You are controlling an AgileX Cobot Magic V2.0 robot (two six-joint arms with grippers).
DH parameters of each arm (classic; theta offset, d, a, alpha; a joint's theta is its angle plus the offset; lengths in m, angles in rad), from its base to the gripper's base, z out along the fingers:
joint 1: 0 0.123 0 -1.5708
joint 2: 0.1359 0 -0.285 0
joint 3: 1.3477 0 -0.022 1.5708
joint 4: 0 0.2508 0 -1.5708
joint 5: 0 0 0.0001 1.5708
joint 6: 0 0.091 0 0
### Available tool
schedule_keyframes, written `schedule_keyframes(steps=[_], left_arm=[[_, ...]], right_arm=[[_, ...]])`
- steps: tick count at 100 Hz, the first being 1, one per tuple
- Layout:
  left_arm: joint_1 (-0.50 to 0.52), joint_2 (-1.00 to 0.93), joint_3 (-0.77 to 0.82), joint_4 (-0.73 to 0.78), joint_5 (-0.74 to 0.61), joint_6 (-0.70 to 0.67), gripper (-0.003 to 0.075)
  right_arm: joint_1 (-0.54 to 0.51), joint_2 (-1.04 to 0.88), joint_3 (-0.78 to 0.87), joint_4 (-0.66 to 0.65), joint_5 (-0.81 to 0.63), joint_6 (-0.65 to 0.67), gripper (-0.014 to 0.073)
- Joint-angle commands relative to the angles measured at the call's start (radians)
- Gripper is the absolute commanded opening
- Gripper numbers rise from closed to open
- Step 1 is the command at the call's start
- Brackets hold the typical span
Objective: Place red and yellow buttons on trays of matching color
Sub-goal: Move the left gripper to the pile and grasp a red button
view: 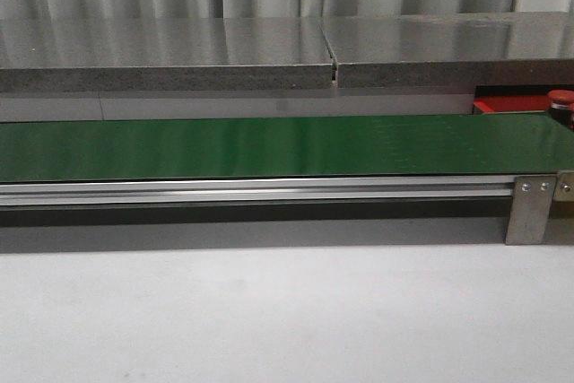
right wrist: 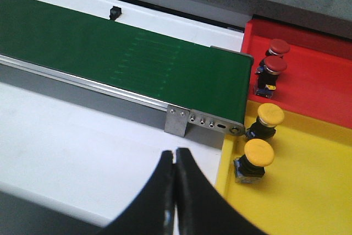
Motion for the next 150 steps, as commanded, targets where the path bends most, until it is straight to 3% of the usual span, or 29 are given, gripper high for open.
schedule_keyframes(steps=[1,30,66,116,123,140,150], left_arm=[[0.051,0.019,-0.053,-0.01,0.005,0.0,0.062],[0.233,0.192,-0.137,-0.011,0.201,-0.012,0.062],[0.351,0.355,-0.159,-0.003,0.084,-0.012,0.062],[0.361,0.561,-0.353,-0.005,0.04,-0.012,0.0609],[0.361,0.579,-0.374,-0.007,0.04,-0.012,0.0552],[0.361,0.594,-0.386,-0.011,0.036,0.0,0.0303],[0.361,0.594,-0.386,-0.011,0.033,0.033,0.023]], right_arm=[[0.002,0.01,-0.023,0.001,-0.069,-0.009,-0.0068],[0.002,0.01,-0.023,0.001,-0.069,-0.009,-0.0068],[0.002,0.01,-0.023,0.001,-0.069,-0.009,-0.0068],[0.002,0.01,-0.023,0.001,-0.069,-0.009,-0.0068],[0.002,0.01,-0.023,0.001,-0.069,-0.009,-0.0068],[0.002,0.01,-0.023,0.001,-0.069,-0.009,-0.0068],[0.002,0.01,-0.023,0.001,-0.069,-0.009,-0.0068]])
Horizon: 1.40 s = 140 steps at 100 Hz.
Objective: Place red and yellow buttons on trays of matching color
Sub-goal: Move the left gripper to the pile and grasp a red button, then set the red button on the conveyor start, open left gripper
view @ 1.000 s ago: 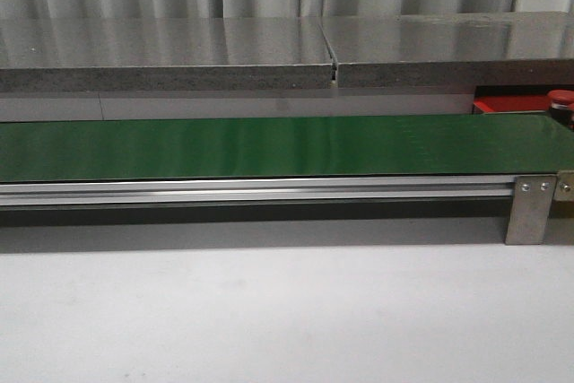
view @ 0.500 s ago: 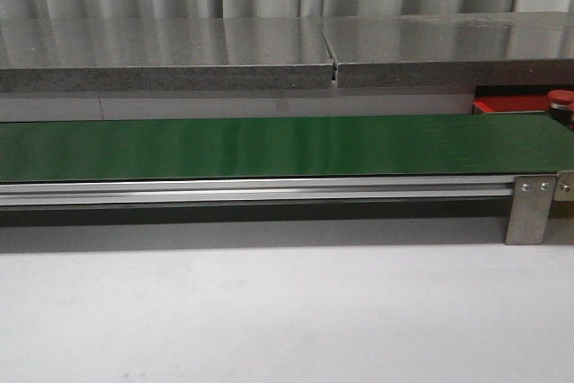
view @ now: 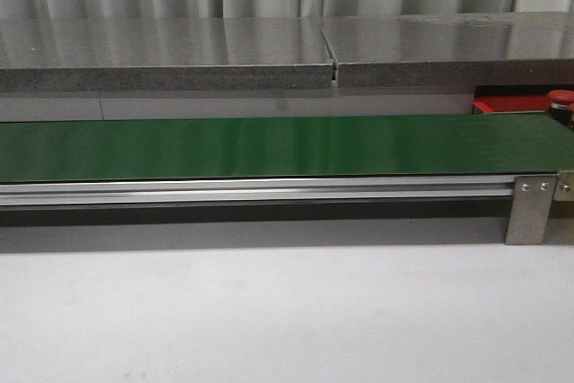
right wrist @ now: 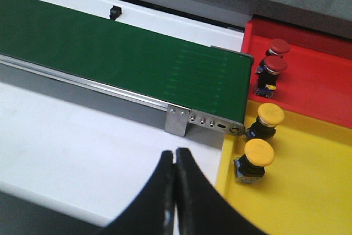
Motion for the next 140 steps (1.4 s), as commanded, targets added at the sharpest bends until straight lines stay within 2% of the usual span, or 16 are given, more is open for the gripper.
schedule_keyframes(steps=[1,32,47,62,89,120,131,138,140], left_arm=[[0.001,-0.05,-0.031,-0.013,-0.026,0.024,0.0227],[-0.03,-0.17,-0.031,-0.017,0.002,0.057,0.0221],[-0.086,-0.273,-0.031,-0.108,0.007,0.061,0.0221],[-0.175,-0.332,-0.032,-0.115,0.012,0.063,0.0221],[-0.347,-0.279,-0.077,-0.112,0.043,0.063,0.0221],[-0.43,-0.193,-0.121,-0.101,0.062,0.065,0.0226],[-0.435,-0.193,-0.121,-0.101,0.067,0.077,0.0298],[-0.435,-0.193,-0.121,-0.115,0.067,0.104,0.0396],[-0.435,-0.193,-0.121,-0.119,0.068,0.107,0.0445]], right_arm=[[0.002,0.01,-0.023,0.001,-0.069,-0.009,-0.0068],[0.002,0.01,-0.023,0.001,-0.069,-0.009,-0.0068],[0.002,0.01,-0.023,0.001,-0.069,-0.009,-0.0068],[0.002,0.01,-0.023,0.001,-0.069,-0.009,-0.0068],[0.002,0.01,-0.023,0.001,-0.069,-0.009,-0.0068],[0.002,0.01,-0.023,0.001,-0.069,-0.009,-0.0068],[0.002,0.01,-0.023,0.001,-0.069,-0.009,-0.0068],[0.002,0.01,-0.023,0.001,-0.069,-0.009,-0.0068],[0.002,0.01,-0.023,0.001,-0.069,-0.009,-0.0068]])
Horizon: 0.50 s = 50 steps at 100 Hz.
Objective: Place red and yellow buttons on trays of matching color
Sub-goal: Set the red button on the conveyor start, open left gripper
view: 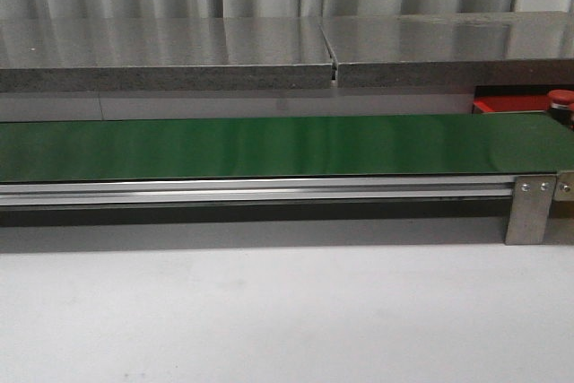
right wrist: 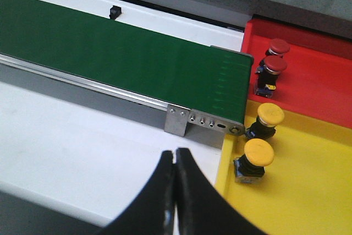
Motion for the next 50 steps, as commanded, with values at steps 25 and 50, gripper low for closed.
schedule_keyframes(steps=[25,50], left_arm=[[-0.006,-0.073,-0.036,-0.069,-0.086,0.022,0.0567],[0.064,-0.071,-0.139,-0.058,-0.084,0.025,0.0567]], right_arm=[[0.002,0.01,-0.023,0.001,-0.069,-0.008,-0.0068],[0.002,0.01,-0.023,0.001,-0.069,-0.008,-0.0068]])
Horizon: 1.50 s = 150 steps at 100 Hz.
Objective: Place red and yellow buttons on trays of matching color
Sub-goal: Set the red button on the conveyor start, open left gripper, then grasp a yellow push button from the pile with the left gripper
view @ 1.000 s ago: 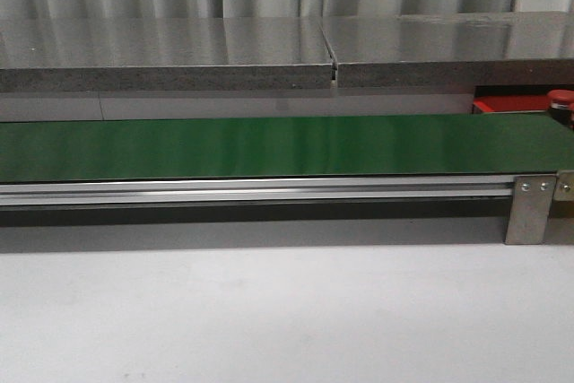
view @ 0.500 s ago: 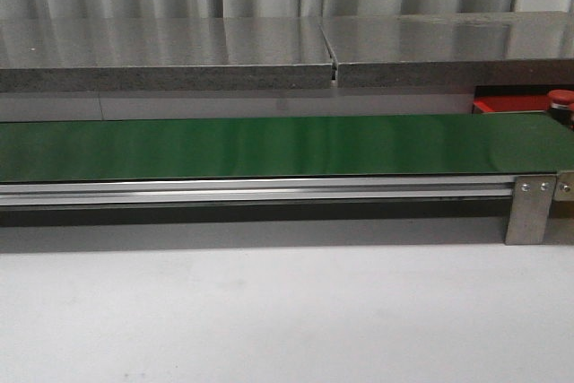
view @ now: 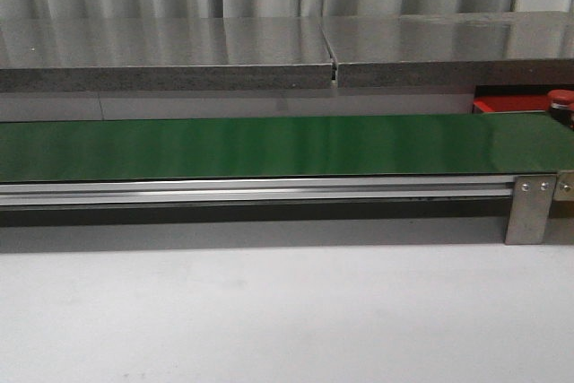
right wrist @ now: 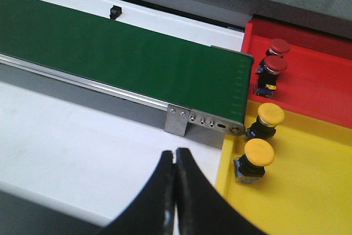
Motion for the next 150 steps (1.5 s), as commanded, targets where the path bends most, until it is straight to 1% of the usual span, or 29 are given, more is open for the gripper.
schedule_keyframes(steps=[1,8,14,29,39,47,60,80,106,142,147,150], left_arm=[[0.046,-0.023,-0.092,-0.015,-0.013,0.002,0.0567],[0.08,0.013,-0.149,-0.015,0.026,0.015,0.0567],[0.106,0.048,-0.206,-0.018,0.057,0.064,0.0567],[0.149,0.16,-0.342,-0.018,0.143,0.131,0.0567],[0.167,0.221,-0.403,-0.016,0.149,0.187,0.0567],[0.175,0.262,-0.429,-0.014,0.144,0.276,0.0566],[0.193,0.308,-0.431,-0.008,0.107,0.312,0.0566],[0.211,0.358,-0.431,-0.031,-0.016,0.312,0.0566],[0.211,0.421,-0.433,-0.037,-0.088,0.313,0.0566],[0.211,0.475,-0.437,-0.048,-0.091,0.313,0.0564],[0.211,0.48,-0.437,-0.051,-0.089,0.313,0.0545],[0.211,0.482,-0.437,-0.051,-0.089,0.313,0.051]], right_arm=[[0.002,0.01,-0.023,0.001,-0.069,-0.008,-0.0068],[0.002,0.01,-0.023,0.001,-0.069,-0.008,-0.0068],[0.002,0.01,-0.023,0.001,-0.069,-0.008,-0.0068],[0.002,0.01,-0.023,0.001,-0.069,-0.008,-0.0068],[0.002,0.01,-0.023,0.001,-0.069,-0.008,-0.0068],[0.002,0.01,-0.023,0.001,-0.069,-0.008,-0.0068],[0.002,0.01,-0.023,0.001,-0.069,-0.008,-0.0068],[0.002,0.01,-0.023,0.001,-0.069,-0.008,-0.0068],[0.002,0.01,-0.023,0.001,-0.069,-0.008,-0.0068],[0.002,0.01,-0.023,0.001,-0.069,-0.008,-0.0068],[0.002,0.01,-0.023,0.001,-0.069,-0.008,-0.0068],[0.002,0.01,-0.023,0.001,-0.069,-0.008,-0.0068]])
